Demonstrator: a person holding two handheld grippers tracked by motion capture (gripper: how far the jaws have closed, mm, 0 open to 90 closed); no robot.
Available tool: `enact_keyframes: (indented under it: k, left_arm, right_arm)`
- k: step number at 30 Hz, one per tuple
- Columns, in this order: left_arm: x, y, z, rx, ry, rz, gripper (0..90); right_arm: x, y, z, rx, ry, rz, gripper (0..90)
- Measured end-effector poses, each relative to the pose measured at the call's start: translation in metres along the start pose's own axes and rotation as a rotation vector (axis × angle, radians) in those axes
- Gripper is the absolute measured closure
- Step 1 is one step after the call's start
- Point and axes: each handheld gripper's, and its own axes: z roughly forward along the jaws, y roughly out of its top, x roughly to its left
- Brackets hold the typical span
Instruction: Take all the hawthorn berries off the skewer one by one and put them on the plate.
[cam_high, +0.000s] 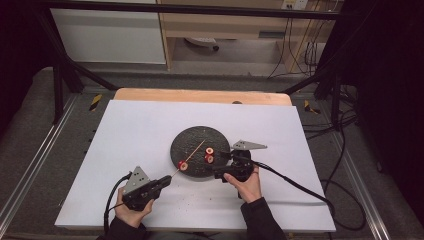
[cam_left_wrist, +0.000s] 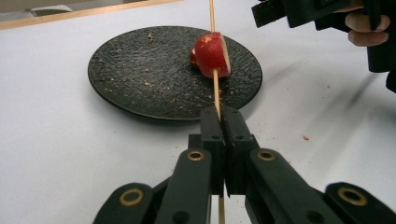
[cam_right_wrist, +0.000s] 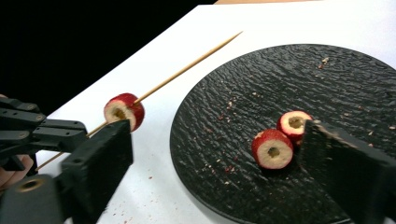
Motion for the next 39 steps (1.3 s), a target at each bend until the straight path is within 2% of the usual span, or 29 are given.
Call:
enact_keyframes:
  k: [8, 12, 23, 30, 39]
  left_arm:
    - [0.0, 0.0, 0.0, -0.001, -0.003, -0.002, 88.4]
    - [0.0, 0.0, 0.0, -0.003, -0.001, -0.003, 88.4]
    - [-0.002, 0.001, 0.001, -0.006, -0.002, -0.001, 88.4]
    - [-0.003, 0.001, 0.001, -0.005, -0.003, 0.004, 88.3]
    - [-0.005, 0.001, 0.002, -0.007, -0.007, 0.009, 88.4]
  right_arm:
    - [0.015, 0.0, 0.008, 0.023, 0.017, -0.013, 4.2]
    - [0.022, 0.0, 0.016, 0.032, 0.026, -0.019, 4.9]
    - [0.032, 0.0, 0.035, 0.031, 0.054, 0.006, 9.4]
    - [0.037, 0.002, 0.046, 0.03, 0.081, 0.023, 18.8]
    - [0.038, 0.0, 0.055, 0.039, 0.117, 0.05, 38.7]
